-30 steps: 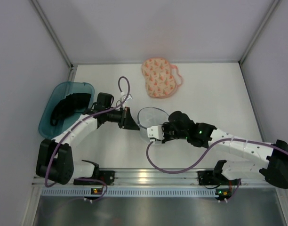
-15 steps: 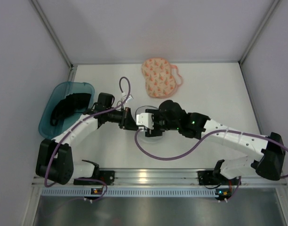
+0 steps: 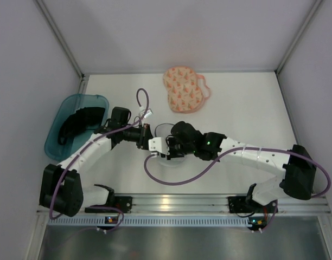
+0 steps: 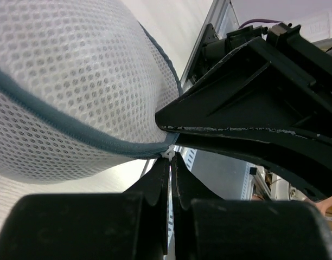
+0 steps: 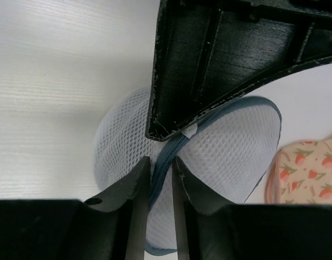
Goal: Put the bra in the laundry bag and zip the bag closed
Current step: Zip the zipper on the laundry bag.
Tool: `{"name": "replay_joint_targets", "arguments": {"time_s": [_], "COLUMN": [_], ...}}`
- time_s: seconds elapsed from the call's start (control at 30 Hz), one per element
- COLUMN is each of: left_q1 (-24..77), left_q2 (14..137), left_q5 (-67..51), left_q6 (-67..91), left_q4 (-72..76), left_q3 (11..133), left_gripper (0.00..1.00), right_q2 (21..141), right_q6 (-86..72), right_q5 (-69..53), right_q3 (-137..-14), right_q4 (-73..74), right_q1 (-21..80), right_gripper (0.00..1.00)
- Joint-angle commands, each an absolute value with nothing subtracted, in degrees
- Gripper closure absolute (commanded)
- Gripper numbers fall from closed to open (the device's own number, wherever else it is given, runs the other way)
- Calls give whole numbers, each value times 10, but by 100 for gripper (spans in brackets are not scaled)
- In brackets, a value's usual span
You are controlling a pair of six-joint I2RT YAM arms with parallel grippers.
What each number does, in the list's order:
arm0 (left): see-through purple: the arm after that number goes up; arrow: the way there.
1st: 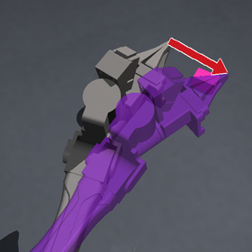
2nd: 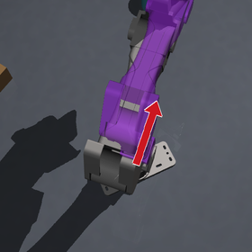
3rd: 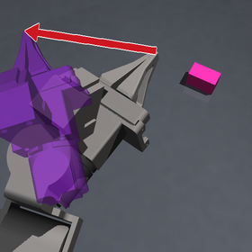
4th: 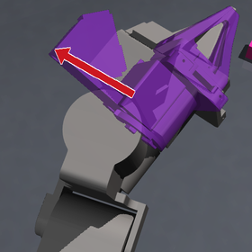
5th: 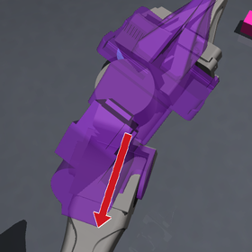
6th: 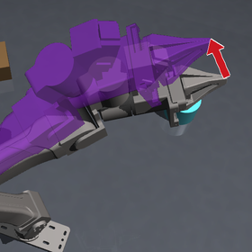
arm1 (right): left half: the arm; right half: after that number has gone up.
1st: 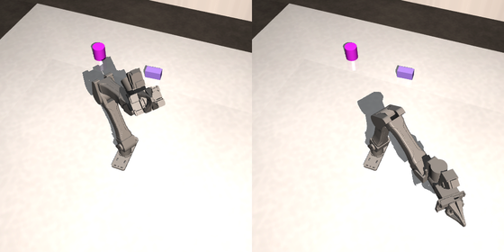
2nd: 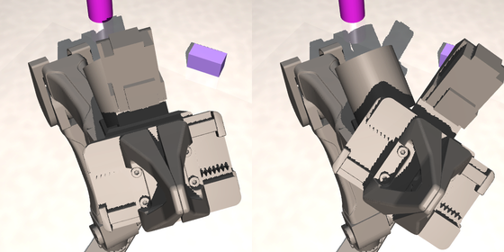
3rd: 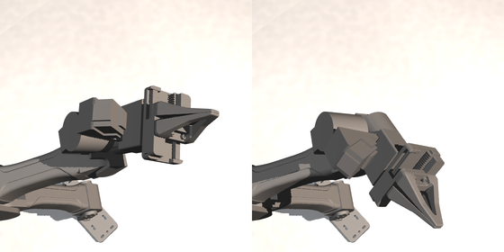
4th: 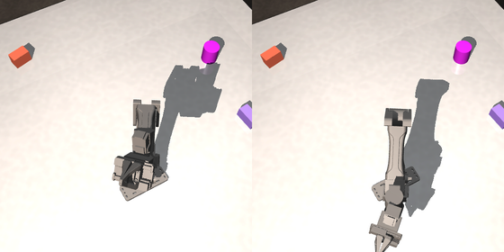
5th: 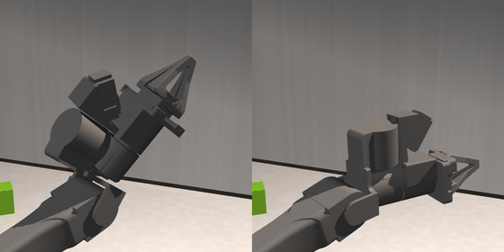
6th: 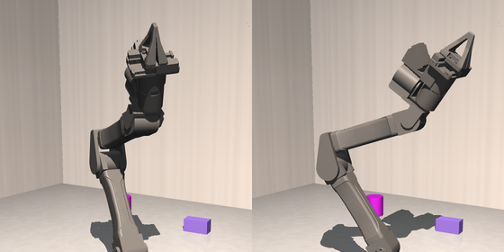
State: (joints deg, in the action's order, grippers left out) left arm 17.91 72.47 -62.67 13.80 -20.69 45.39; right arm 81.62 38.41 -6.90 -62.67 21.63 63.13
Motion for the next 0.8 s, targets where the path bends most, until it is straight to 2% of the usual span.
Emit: {"name": "replay_joint_targets", "arguments": {"time_s": [0.0,0.03,0.07,0.13,0.37,0.5,0.53,0.63,0.67,0.77], "left_q1": [180,180,178,172,87,70,71,71,73,80], "left_q2": [701,698,696,694,729,742,743,743,741,728], "left_q5": [-659,-659,-658,-659,-694,-700,-700,-715,-717,-721], "left_q6": [149,150,150,152,142,131,129,127,127,129], "left_q4": [-199,-199,-199,-199,-199,-199,-199,-198,-199,-199], "left_q3": [450,448,448,454,482,485,486,489,490,489], "left_gripper": [100,100,100,100,100,100,100,100,100,100], "right_q2": [809,803,788,767,651,621,621,631,635,661], "right_q6": [381,381,382,395,447,464,464,458,454,419], "right_q5": [-54,-52,-50,-43,-40,-33,-27,-25,-25,-30], "right_q3": [-635,-633,-628,-608,-513,-478,-478,-496,-503,-560], "right_q4": [182,186,186,187,215,217,217,228,227,224], "right_q1": [628,626,627,625,617,607,607,607,607,607], "right_gripper": [80,85,94,100,100,100,97,67,44,33]}}
